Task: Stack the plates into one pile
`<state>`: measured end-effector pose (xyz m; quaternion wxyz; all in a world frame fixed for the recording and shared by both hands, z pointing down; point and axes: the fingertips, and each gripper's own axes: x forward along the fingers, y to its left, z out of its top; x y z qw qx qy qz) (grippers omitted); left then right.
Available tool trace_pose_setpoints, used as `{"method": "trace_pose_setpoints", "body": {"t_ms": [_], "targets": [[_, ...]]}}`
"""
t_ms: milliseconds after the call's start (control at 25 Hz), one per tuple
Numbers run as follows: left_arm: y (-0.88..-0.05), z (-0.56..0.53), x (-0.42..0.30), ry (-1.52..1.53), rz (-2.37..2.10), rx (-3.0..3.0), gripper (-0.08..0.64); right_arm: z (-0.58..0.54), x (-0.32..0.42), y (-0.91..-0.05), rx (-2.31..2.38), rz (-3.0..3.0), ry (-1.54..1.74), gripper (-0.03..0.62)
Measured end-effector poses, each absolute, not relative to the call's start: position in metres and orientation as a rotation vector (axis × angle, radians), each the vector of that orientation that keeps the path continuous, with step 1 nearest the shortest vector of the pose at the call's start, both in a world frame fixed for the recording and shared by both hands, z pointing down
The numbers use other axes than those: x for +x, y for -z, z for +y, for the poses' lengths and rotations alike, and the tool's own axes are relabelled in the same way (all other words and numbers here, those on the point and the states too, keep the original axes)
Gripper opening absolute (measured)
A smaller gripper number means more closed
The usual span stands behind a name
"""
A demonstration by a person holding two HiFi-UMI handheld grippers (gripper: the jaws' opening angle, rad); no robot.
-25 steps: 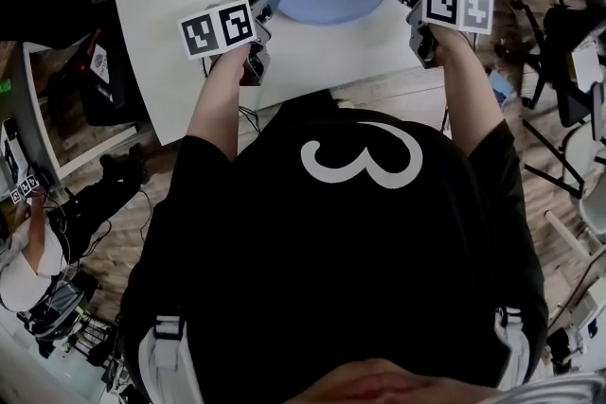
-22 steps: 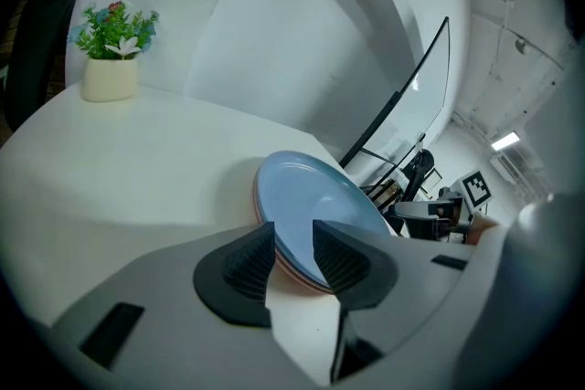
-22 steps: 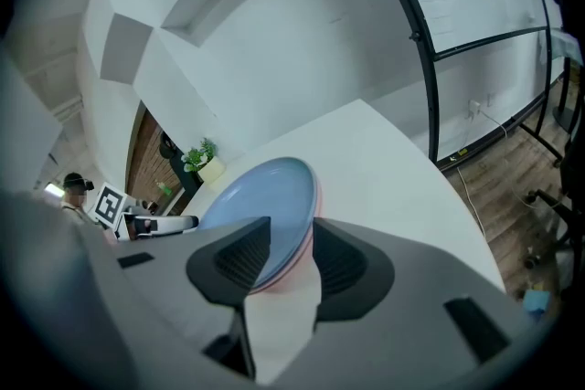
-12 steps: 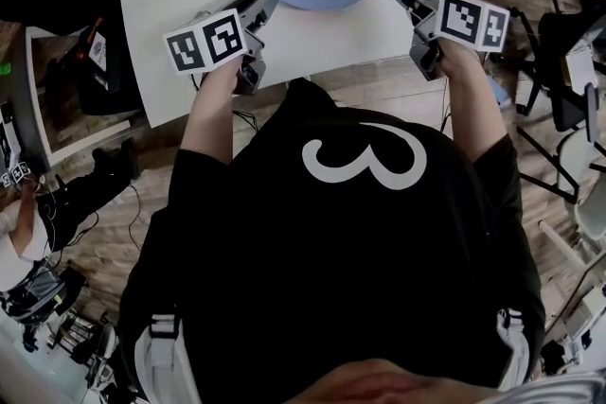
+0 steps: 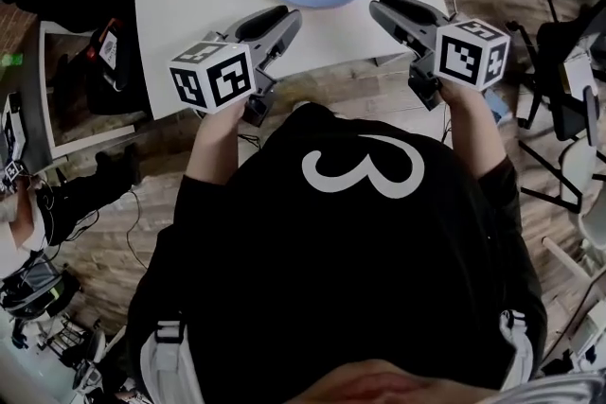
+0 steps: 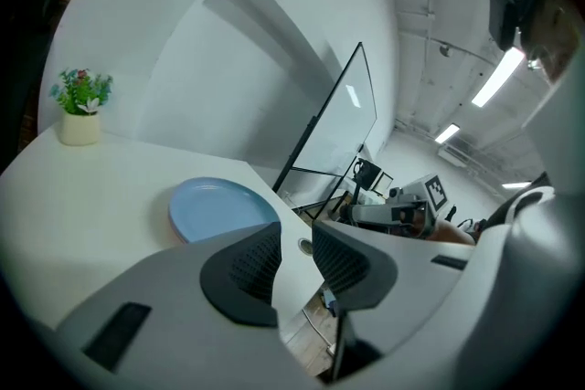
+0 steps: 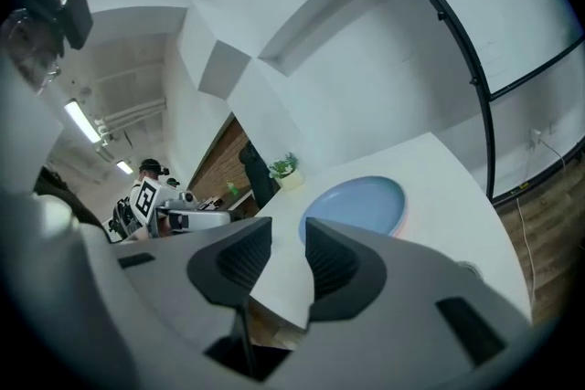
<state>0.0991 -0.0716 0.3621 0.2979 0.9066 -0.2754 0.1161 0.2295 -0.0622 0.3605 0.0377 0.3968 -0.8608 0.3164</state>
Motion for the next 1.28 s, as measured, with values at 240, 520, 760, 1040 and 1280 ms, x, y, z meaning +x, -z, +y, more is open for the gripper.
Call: {"method": "trace_pose_setpoints", "body": {"t_ms": [240,520,760,1040,1280], "targets": [[-0.359,-0.041,0.105,-0.341,-0.614,2.453,0.077,-0.034,0.205,-0.352,1.152,-2.721,-0.974,0.092],[-0.334,0.002,0.078,-0.415,-0.577,2.518,0.042,0.007,0.161,-0.315,1.108,-2.826,-0.927,0.048],[-0.301,0.056,0.036,-0.382,-0.448,2.611,0.022,0.059,0.099,-0.277,1.074,-2.921,-0.885,0.038],[-0.291,0.122,-0.001,-0.319,-0.4,2.723,0.017,0.135,0.055,-0.279,1.125,-2.926,-0.816,0.029],[-0.277,0.152,-0.023,-0.227,-0.333,2.74,0.017,0.167,0.03,-0.283,1.181,-2.888,-0.791,0.025]]}}
